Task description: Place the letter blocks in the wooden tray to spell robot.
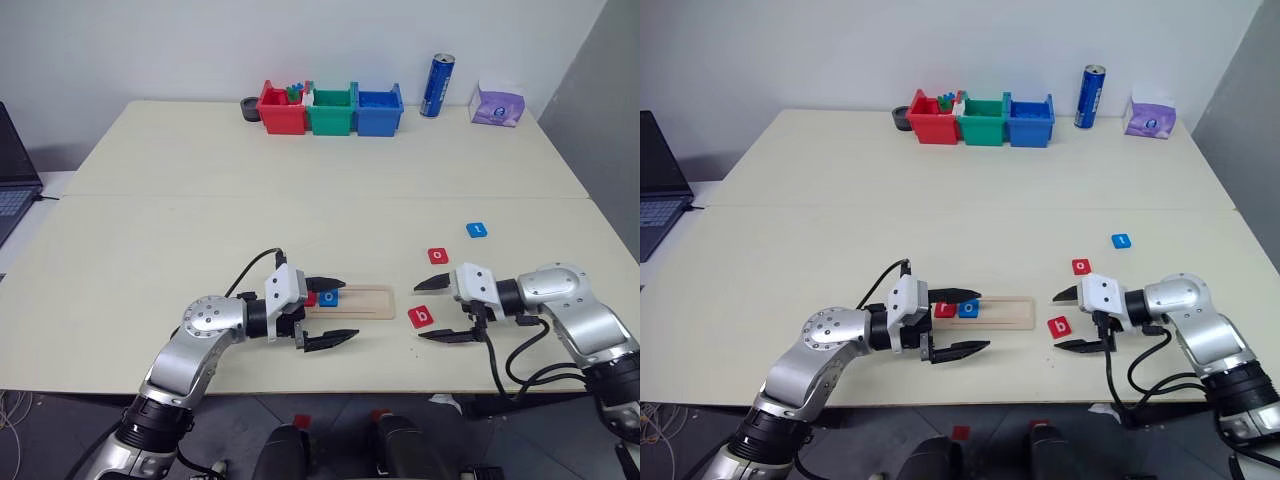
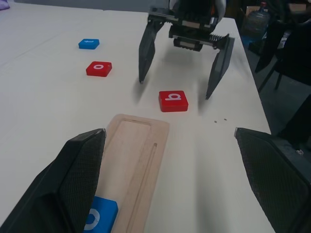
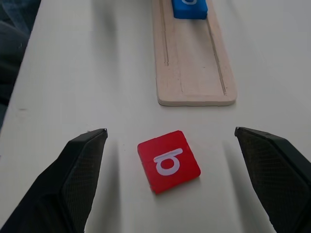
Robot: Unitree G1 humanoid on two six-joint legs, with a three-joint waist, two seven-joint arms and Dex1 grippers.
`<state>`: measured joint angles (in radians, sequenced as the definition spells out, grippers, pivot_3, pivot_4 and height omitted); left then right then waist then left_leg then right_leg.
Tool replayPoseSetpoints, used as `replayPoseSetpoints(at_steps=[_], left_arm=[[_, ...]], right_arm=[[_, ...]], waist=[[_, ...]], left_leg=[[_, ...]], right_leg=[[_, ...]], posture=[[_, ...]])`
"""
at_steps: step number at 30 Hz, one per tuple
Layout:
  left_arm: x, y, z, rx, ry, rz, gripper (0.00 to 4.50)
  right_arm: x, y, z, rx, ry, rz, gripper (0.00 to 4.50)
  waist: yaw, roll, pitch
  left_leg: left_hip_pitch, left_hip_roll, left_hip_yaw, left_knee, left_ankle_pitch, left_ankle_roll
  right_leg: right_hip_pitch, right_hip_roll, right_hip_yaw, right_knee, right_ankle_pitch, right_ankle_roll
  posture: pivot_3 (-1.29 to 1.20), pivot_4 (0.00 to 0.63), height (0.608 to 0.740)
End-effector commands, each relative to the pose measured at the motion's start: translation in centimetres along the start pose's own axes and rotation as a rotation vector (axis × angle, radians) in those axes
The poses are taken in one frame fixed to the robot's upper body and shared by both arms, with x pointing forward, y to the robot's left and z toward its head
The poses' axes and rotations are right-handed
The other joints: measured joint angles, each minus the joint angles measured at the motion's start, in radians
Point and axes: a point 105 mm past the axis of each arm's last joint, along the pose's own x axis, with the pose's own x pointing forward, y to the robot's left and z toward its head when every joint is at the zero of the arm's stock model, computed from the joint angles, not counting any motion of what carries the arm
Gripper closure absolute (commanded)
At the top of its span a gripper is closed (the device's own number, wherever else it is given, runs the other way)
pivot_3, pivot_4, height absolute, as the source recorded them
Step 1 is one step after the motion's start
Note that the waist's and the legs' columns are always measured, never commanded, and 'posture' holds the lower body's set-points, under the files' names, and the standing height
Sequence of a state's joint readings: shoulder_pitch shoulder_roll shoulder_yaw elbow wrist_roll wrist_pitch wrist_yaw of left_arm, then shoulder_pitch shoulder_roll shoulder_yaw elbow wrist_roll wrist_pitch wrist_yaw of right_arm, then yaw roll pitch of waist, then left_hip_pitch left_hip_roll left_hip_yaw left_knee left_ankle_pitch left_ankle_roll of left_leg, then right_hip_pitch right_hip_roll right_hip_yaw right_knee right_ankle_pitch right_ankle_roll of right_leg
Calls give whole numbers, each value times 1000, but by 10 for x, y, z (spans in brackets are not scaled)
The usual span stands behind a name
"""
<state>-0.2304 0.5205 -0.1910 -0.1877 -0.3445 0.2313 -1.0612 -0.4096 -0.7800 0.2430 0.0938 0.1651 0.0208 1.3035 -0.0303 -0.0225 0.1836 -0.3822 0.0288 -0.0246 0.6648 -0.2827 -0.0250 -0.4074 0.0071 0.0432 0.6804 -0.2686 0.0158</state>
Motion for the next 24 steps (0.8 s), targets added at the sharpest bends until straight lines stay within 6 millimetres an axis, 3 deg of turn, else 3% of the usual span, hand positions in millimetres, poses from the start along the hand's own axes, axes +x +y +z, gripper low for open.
replayPoseSetpoints(at_steps=[1, 5, 6, 8, 15, 20, 24], left_arm=[[2, -4, 8, 31, -26, -24, 0], [1, -4, 6, 33, -22, -29, 0], [0, -5, 6, 33, -20, -30, 0], [0, -5, 5, 34, -19, -33, 0], [2, -8, 5, 37, -22, -40, 0], [2, -6, 6, 42, -22, -46, 0], [-9, -2, 5, 55, 2, -49, 0]], right_arm=[[0, -3, -1, -48, 11, 12, 24], [2, -3, -7, -47, 18, 26, 24], [2, -3, -9, -46, 23, 27, 193], [2, -3, -13, -45, 34, 28, 663], [-2, -3, -24, -32, 54, 18, 3009], [-2, -3, -20, -34, 41, 14, 3028], [-5, -8, 0, -45, -5, 5, 3028]], waist=[[1, 0, 0], [3, 0, 0], [3, 0, 0], [2, 0, 0], [2, 0, 0], [2, 0, 0], [2, 0, 0]], left_leg=[[0, 0, 0, 0, 0, 0], [0, 0, 0, 0, 0, 0], [0, 0, 0, 0, 0, 0], [0, 0, 0, 1, 0, 0], [1, 0, -1, 1, 0, 0], [2, 0, -1, 2, 0, 0], [1, 0, -1, 1, 0, 0]], right_leg=[[0, 0, 0, 0, 0, 0], [0, -2, 0, 0, 0, 0], [0, -3, 0, 0, 0, 0], [1, -3, 0, 0, 0, 0], [2, -3, 0, 0, 0, 0], [3, -3, 0, 0, 0, 0], [2, -3, 0, 1, 0, 0]], posture=[[0, 150, 740], [0, 150, 740], [0, 150, 740], [0, 150, 740], [0, 150, 740], [0, 150, 740], [0, 150, 740]])
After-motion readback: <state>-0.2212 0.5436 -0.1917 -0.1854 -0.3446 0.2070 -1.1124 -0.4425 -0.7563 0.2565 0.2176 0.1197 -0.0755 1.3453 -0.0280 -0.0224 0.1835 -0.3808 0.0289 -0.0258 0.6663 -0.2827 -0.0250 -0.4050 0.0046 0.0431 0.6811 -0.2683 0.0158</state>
